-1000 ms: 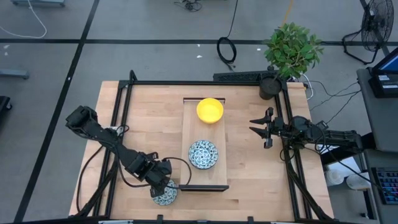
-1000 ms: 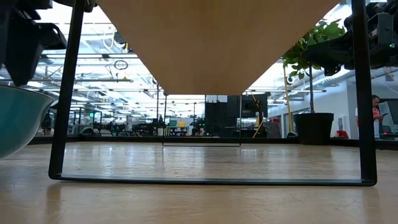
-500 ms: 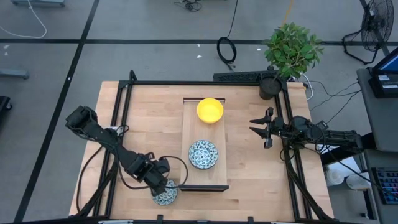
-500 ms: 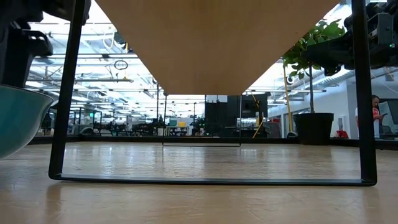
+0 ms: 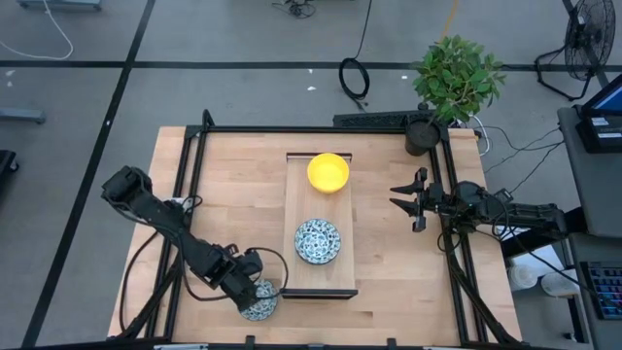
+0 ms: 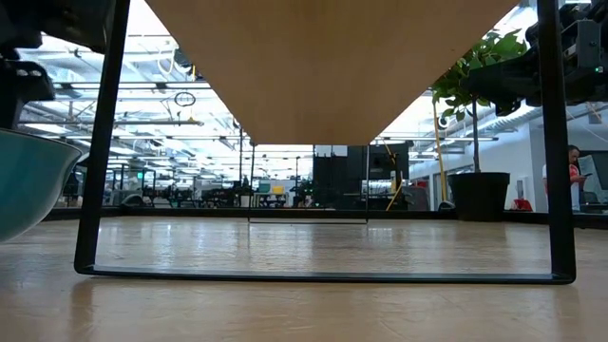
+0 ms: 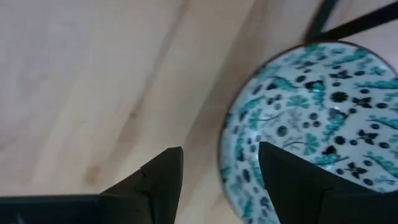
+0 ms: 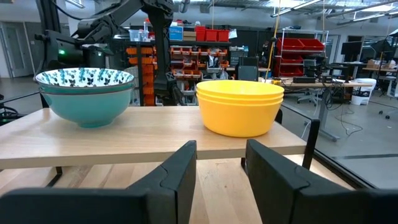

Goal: Pick & Place Mini bowls
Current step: Stack the blue patterned bowl on top of the blue patterned bowl on the shelf

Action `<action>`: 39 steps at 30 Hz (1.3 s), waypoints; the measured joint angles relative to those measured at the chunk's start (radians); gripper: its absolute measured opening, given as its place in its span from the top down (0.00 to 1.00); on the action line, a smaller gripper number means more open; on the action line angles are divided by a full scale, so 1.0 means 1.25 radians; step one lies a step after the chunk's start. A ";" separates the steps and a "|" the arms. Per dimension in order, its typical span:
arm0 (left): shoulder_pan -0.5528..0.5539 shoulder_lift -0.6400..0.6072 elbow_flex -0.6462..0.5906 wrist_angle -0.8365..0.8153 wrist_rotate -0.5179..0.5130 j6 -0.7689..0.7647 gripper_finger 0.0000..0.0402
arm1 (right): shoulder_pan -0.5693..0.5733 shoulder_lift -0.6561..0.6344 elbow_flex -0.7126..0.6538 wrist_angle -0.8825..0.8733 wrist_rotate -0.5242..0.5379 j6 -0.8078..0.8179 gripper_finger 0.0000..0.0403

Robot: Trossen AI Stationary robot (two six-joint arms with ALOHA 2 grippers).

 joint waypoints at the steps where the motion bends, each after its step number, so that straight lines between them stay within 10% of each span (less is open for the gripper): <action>1: -0.002 0.000 -0.008 0.018 0.000 0.000 0.47 | 0.000 0.000 0.000 0.000 0.000 0.000 0.69; 39: -0.004 0.000 -0.095 0.114 0.044 -0.057 0.47 | 0.000 0.000 0.000 0.000 0.000 0.000 0.69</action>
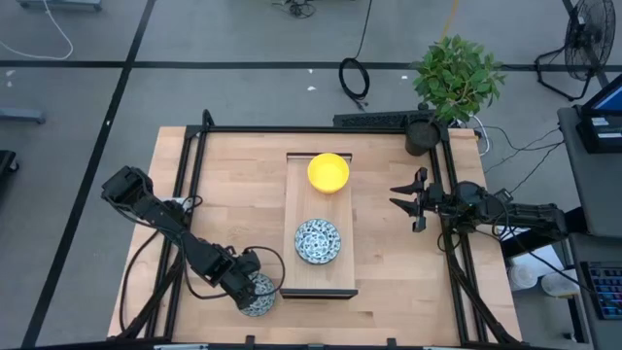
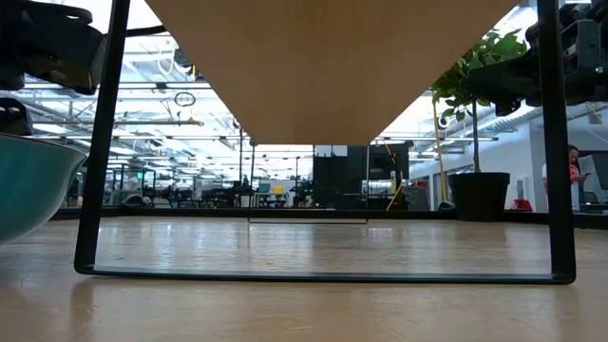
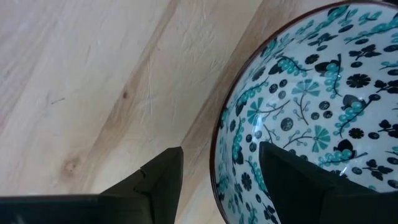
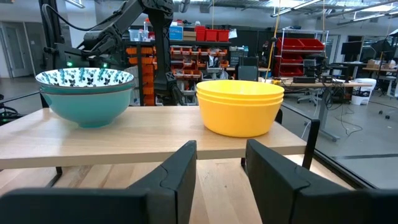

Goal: Pick & Place Mini bowls
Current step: Stack the blue patterned bowl on top of the blue patterned bowl on the shelf

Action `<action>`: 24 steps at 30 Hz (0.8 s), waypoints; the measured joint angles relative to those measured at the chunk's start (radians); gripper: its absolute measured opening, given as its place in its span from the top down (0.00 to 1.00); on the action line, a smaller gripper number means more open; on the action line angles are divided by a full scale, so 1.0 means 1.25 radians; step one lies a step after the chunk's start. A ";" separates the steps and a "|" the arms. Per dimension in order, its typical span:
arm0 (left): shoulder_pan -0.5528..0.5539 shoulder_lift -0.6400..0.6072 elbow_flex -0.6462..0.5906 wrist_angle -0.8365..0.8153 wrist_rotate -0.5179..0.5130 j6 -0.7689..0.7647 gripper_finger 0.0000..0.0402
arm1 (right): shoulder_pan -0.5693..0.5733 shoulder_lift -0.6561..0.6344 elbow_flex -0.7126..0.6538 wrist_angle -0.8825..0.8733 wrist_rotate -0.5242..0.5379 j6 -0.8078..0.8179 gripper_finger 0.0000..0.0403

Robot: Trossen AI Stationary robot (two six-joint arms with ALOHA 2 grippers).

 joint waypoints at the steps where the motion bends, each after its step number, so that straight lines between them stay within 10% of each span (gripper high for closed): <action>1: 0.000 0.000 0.000 0.000 0.000 0.000 0.47 | 0.000 0.000 0.000 0.000 0.000 0.000 0.69; 13: 0.000 0.000 0.000 0.000 0.000 -0.003 0.50 | 0.000 0.000 0.000 0.000 0.000 0.000 0.69; 24: 0.000 0.000 0.000 0.000 0.000 -0.004 0.78 | 0.000 0.000 0.000 0.000 0.000 0.000 0.69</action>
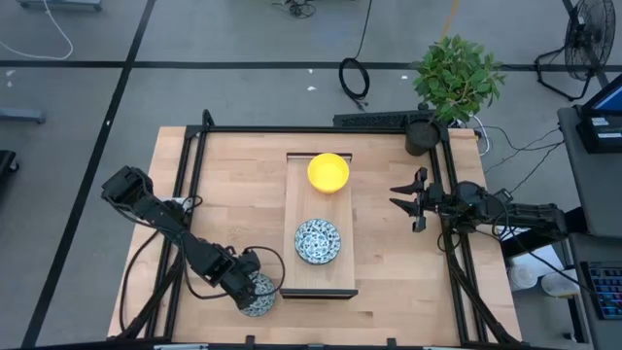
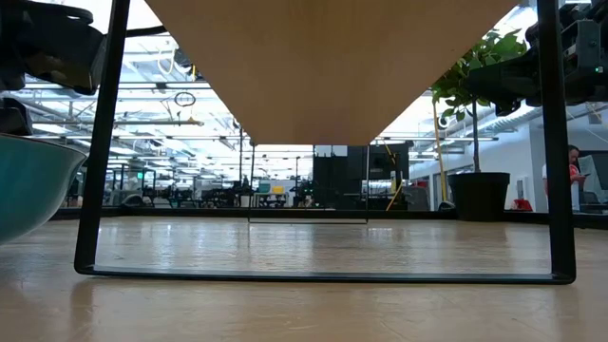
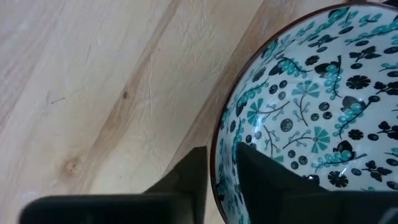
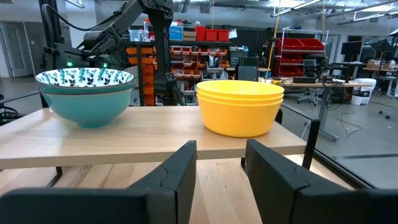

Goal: Pick & Place Mini bowls
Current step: Stack the blue patterned bowl on top of the blue patterned bowl on the shelf

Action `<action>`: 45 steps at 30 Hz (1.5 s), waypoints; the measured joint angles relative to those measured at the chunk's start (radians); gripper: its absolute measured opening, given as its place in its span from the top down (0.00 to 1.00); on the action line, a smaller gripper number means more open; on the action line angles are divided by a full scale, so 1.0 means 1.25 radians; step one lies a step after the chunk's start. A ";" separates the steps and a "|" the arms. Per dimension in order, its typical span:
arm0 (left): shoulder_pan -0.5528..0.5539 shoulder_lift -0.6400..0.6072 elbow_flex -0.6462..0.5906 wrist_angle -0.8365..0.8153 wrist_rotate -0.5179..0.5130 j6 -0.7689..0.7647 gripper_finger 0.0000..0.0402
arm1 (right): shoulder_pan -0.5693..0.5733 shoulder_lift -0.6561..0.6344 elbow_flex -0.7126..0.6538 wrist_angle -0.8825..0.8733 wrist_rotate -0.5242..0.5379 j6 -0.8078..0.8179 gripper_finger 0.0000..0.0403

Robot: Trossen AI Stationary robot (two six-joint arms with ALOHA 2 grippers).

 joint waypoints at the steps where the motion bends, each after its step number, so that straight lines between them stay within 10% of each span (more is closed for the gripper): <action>1: 0.000 0.000 0.000 0.000 0.000 -0.001 0.81 | 0.000 0.000 0.000 0.000 0.000 0.000 0.69; 10: 0.000 -0.001 0.003 0.011 0.001 -0.003 0.97 | 0.000 0.000 0.000 0.000 0.000 0.000 0.69; 32: 0.005 -0.063 -0.002 -0.009 0.058 0.008 0.98 | 0.000 0.000 0.000 0.000 0.000 0.000 0.69; 45: 0.018 -0.294 0.095 -0.019 -0.139 0.121 0.97 | 0.000 0.000 0.000 0.001 0.000 0.000 0.69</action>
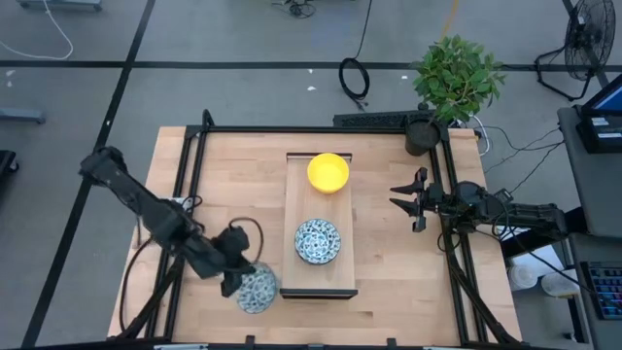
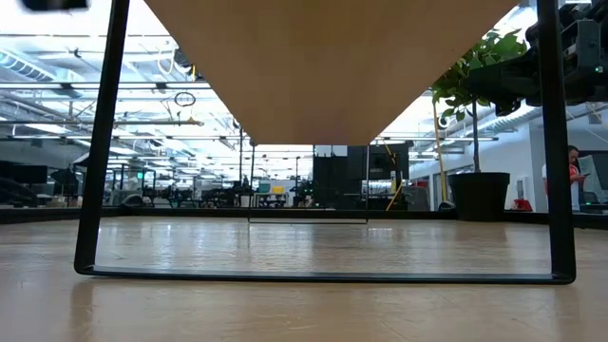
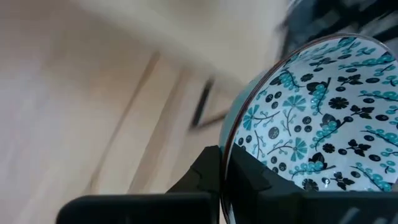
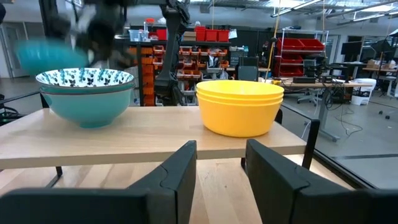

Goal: Pick & Place Mini bowls
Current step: Stack the blue patterned bowl on top of the blue patterned bowl on the shelf

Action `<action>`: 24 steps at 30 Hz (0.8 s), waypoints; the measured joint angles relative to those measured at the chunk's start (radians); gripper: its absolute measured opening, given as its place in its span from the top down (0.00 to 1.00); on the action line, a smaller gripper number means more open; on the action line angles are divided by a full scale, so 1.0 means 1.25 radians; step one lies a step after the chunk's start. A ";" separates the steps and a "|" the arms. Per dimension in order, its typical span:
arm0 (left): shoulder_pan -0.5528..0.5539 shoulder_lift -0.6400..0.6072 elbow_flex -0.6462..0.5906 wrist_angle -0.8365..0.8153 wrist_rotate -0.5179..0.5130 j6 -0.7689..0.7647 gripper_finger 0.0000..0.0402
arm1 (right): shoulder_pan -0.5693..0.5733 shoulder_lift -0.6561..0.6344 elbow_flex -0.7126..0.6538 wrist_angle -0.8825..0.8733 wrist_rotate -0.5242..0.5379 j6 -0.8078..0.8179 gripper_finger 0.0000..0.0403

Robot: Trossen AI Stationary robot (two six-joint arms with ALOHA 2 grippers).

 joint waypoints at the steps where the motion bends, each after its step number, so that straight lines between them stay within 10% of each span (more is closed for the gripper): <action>1: 0.006 -0.010 0.025 0.002 -0.016 0.027 0.97 | 0.000 0.000 0.000 0.000 0.000 0.000 0.69; 15: 0.318 0.138 0.510 -0.227 0.136 0.253 0.97 | 0.000 0.000 0.000 -0.001 0.000 0.000 0.69; 24: 0.465 0.318 0.577 -0.288 0.323 0.310 0.97 | 0.000 0.000 0.000 -0.001 0.000 0.000 0.69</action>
